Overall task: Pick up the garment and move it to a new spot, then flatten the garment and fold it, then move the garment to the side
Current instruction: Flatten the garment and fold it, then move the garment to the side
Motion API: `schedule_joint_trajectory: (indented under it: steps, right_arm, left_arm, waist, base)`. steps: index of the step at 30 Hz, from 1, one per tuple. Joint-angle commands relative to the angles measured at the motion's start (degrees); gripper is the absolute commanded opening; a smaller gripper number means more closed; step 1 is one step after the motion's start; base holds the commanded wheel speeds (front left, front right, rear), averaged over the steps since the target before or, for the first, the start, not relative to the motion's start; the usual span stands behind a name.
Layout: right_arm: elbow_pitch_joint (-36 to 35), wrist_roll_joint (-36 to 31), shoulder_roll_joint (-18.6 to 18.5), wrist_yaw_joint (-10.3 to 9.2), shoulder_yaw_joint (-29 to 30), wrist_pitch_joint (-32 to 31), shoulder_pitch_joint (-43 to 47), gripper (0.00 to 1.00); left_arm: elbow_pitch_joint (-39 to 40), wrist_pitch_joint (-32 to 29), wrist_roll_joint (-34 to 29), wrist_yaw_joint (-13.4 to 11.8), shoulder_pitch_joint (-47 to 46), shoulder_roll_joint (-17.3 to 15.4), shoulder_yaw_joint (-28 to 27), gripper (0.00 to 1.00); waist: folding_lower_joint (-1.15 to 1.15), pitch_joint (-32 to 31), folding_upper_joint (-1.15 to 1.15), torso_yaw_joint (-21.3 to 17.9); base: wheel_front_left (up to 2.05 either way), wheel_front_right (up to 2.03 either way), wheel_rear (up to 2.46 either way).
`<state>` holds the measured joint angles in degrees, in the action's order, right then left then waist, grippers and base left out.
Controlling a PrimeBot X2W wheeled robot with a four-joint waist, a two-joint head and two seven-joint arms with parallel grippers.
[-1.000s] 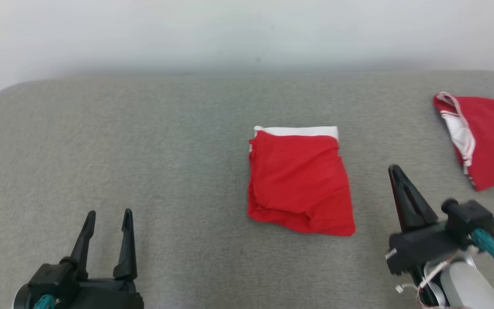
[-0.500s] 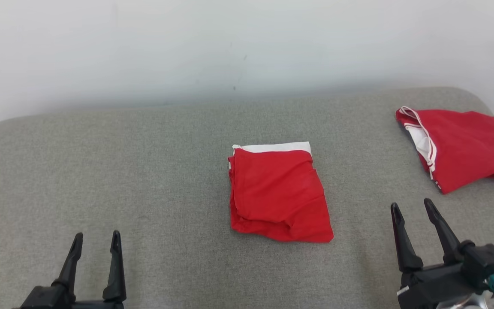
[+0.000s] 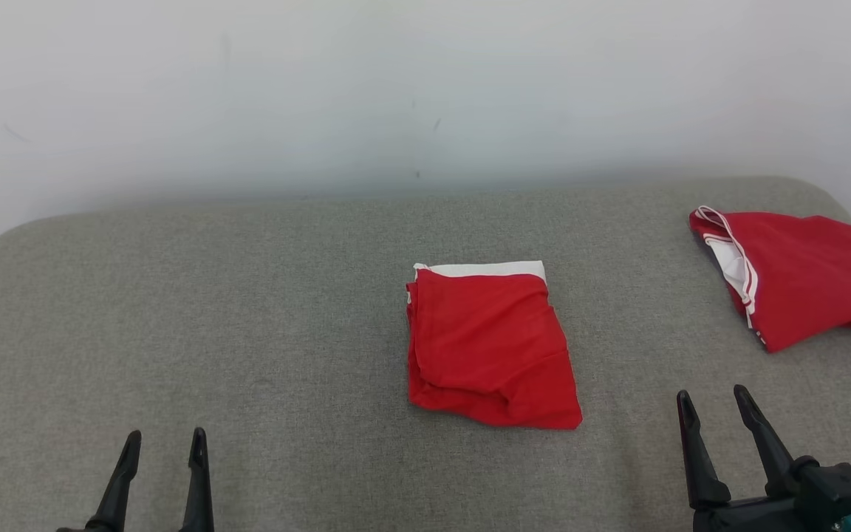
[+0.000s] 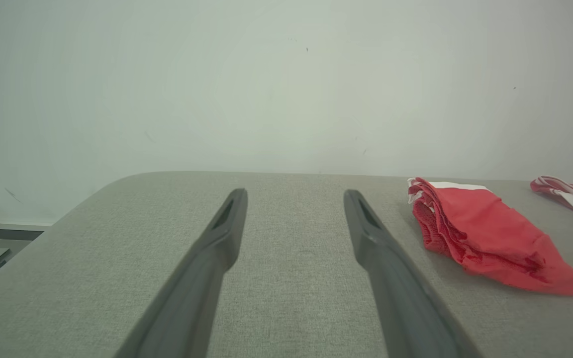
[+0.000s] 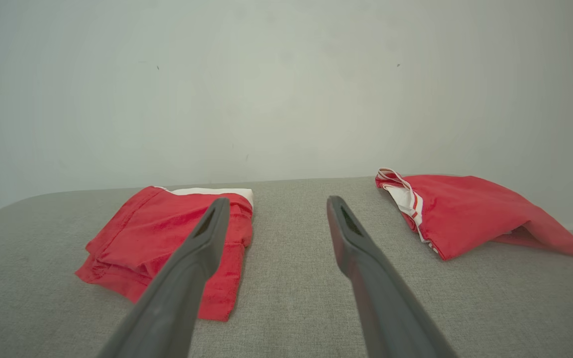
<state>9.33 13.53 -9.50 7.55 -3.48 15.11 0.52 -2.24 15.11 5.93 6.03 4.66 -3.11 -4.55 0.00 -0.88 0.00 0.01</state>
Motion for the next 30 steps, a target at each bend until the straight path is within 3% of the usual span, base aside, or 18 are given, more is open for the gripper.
schedule_joint_trajectory:
  steps: [1, 30]
  right_arm:
    - [0.07, -0.26, 0.30, -0.17, 0.31, 0.02, 0.81, 1.00]
    - [2.12, -0.76, 0.66, -0.17, 0.03, 0.02, 0.35, 1.00]
  left_arm:
    - [0.42, 0.01, -0.39, 0.04, 0.99, -0.41, 0.20, 1.00]
    - [-0.24, 0.01, 0.50, 0.39, 1.17, -0.52, 1.20, 1.00]
  waist:
    - [0.00, -0.23, 0.00, 0.23]
    - [0.00, -0.36, 0.00, 0.78]
  base:
    - [0.00, 0.00, 0.00]
    - [0.00, 0.00, 0.00]
